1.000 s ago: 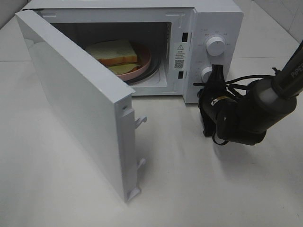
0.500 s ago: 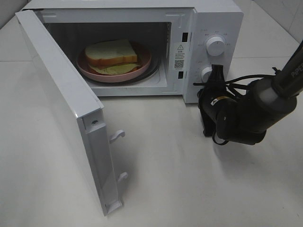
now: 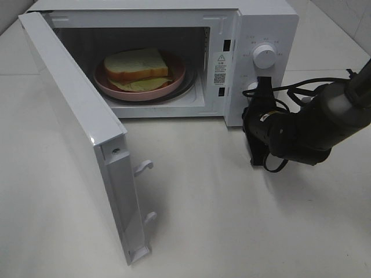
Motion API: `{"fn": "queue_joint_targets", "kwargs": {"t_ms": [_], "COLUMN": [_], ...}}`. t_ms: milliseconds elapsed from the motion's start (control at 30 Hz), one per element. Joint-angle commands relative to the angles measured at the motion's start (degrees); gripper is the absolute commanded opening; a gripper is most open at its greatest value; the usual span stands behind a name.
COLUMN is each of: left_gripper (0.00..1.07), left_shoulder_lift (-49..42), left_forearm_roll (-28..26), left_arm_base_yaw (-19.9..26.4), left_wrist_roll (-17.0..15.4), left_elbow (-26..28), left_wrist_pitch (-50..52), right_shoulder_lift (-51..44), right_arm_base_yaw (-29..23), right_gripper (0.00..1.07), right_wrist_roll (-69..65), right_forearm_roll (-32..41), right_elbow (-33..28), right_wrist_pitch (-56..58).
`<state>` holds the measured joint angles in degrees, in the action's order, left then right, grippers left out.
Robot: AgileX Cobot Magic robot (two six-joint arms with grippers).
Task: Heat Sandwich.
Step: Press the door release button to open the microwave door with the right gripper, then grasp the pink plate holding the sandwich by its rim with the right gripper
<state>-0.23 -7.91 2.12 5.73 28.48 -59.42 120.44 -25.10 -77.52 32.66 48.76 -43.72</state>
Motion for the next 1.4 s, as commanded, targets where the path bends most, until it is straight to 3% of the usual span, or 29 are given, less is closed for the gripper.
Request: {"fn": "queue_joint_targets", "kwargs": {"t_ms": [33, 500, 933, 1133, 1400], "left_gripper": [1.03, 1.03, 1.03, 1.03, 1.03], "left_shoulder_lift": [-1.3, -1.3, -1.3, -1.3, -1.3], "left_forearm_roll": [0.1, 0.1, 0.1, 0.1, 0.1], "left_arm_base_yaw": [0.1, 0.1, 0.1, 0.1, 0.1], "left_wrist_roll": [-0.3, -0.3, -0.3, -0.3, -0.3], "left_elbow": [-0.1, -0.1, -0.1, -0.1, -0.1], "left_wrist_pitch": [0.0, 0.0, 0.0, 0.0, 0.0], "right_shoulder_lift": [-3.3, -11.6, -24.4, -28.6, -30.8], "right_arm_base_yaw": [0.5, 0.5, 0.5, 0.5, 0.5], "right_gripper": [0.02, 0.02, 0.06, 0.08, 0.09], "right_wrist_roll": [3.1, 12.8, 47.0, 56.7, 60.9], "right_forearm_roll": [-2.4, -2.2, -2.1, -2.2, -10.4], "right_elbow": [-0.6, -5.6, -5.7, -5.7, 0.2], "right_wrist_pitch": [-0.1, 11.7, 41.4, 47.2, 65.8]}}
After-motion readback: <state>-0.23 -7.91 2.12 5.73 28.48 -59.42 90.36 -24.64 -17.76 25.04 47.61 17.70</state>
